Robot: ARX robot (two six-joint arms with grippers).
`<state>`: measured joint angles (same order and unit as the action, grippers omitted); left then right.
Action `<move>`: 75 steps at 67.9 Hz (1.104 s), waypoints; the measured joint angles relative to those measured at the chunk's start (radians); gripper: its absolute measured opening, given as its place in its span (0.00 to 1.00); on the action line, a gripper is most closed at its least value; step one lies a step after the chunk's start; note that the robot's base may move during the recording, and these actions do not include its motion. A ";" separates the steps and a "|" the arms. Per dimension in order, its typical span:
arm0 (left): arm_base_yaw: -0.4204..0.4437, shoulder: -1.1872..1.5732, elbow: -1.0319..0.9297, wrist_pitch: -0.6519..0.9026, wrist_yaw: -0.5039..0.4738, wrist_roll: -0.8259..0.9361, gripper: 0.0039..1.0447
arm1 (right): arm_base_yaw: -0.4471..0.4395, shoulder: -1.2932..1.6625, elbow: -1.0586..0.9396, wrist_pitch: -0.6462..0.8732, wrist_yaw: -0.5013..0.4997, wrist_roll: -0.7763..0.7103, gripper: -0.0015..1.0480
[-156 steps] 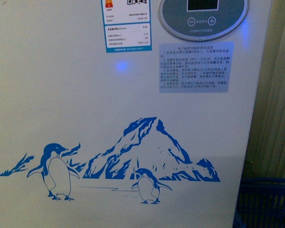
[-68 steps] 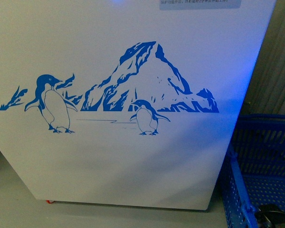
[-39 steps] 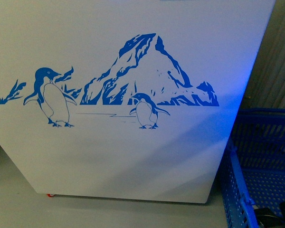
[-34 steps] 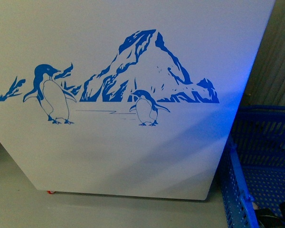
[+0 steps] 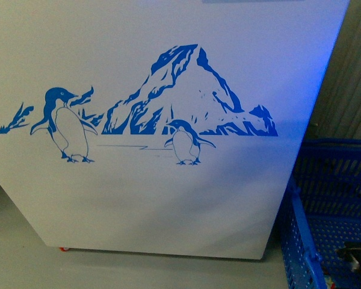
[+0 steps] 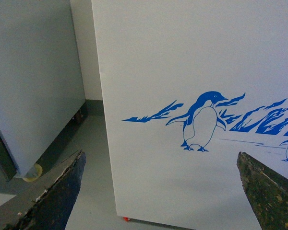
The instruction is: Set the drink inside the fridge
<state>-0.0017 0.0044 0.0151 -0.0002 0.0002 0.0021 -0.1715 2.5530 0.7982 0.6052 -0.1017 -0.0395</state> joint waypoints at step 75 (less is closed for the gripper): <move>0.000 0.000 0.000 0.000 0.000 0.000 0.92 | 0.343 -2.110 -0.120 -0.669 0.482 0.118 0.29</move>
<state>-0.0017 0.0044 0.0151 -0.0002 -0.0002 0.0021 0.1715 0.4431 0.6785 -0.0643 0.3801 0.0784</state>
